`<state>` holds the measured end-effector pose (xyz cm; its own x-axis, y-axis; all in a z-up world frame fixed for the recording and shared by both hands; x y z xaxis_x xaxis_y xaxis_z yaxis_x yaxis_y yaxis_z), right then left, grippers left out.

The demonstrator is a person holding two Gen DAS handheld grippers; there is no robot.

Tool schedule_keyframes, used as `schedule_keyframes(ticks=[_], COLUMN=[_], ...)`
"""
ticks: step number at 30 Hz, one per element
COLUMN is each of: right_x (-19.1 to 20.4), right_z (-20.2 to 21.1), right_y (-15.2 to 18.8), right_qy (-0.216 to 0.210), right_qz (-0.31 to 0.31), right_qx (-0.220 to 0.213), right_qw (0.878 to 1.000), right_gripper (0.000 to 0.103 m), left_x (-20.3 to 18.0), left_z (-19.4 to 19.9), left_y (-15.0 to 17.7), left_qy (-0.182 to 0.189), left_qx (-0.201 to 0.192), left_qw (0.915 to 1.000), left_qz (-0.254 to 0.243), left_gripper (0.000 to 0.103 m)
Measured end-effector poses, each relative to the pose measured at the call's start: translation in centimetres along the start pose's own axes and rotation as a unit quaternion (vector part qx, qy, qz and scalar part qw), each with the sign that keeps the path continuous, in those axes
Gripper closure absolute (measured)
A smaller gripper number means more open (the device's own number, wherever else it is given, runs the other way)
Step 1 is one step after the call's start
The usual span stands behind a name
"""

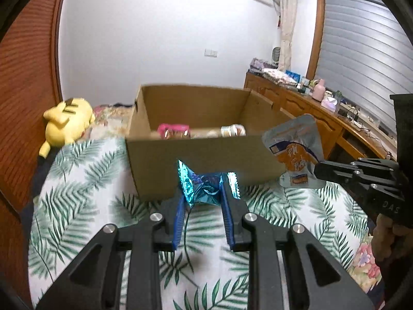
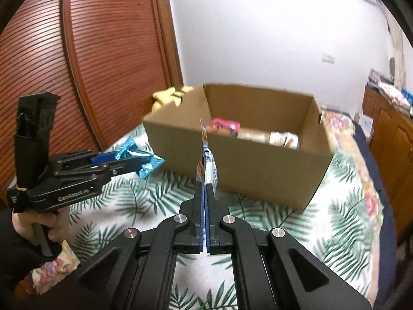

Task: Organize snacks
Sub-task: 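Lift the silver pouch with the right tool while the left tool carries the teal candy over the box, then lower the pouch and candy into the box and open both tools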

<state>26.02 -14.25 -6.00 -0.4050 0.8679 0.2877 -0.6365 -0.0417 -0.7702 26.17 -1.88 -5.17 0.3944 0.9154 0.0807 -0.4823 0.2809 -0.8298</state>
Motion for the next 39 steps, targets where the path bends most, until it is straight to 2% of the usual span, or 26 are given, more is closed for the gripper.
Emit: schedule_keyframes(ticks=[4,10,20,30,39], right_x=[0.7,0.9,-1.3,-4.3,-6.1], right_z=[0.8,1.0,-2.0,-7.1,-9.6], right_y=[-2.5,-5.9,-9.6,-10.1,-8.9], right_qy=[0.003,0.013,0.035,0.054,0.060], right_qz=[0.023,0.049,0.063,0.051,0.028], right_qx=[-0.019,-0.041,-0.053,-0.032,-0.010], right_qw=[1.000,0.998,0.996,0.997,0.998], right_gripper=[0.103,0.103,0.103,0.103,0.103], left_x=[0.4,1.2,3.5,5.1,4.3], left_z=[0.3,-0.7,-4.2,-9.7,-11.6], left_y=[-2.6,-4.9,-8.6,-8.8,-8.0], left_qy=[-0.003,-0.007,-0.023,-0.033,-0.033], left_qx=[-0.019,-0.027,-0.030,-0.003,0.012], left_qw=[0.9998,0.9994,0.9988,0.9992,0.9991], left_qz=[-0.010,-0.023,-0.033,-0.022,-0.024], left_gripper=[0.080,0.080,0.079,0.079,0.078])
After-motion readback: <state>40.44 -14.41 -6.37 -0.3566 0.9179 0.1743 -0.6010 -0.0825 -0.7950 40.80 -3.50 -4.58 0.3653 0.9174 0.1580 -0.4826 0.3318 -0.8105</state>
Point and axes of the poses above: each gripper's, at about its wrist camera, not at the fingertips, and z roughly against the way its jaws point, x to its left, y to its underside, the point moved 10 cm from there along -z, roughly the way its jaws point, and after that the axes turned 15 degrees about -z, right-handed, at the moved point
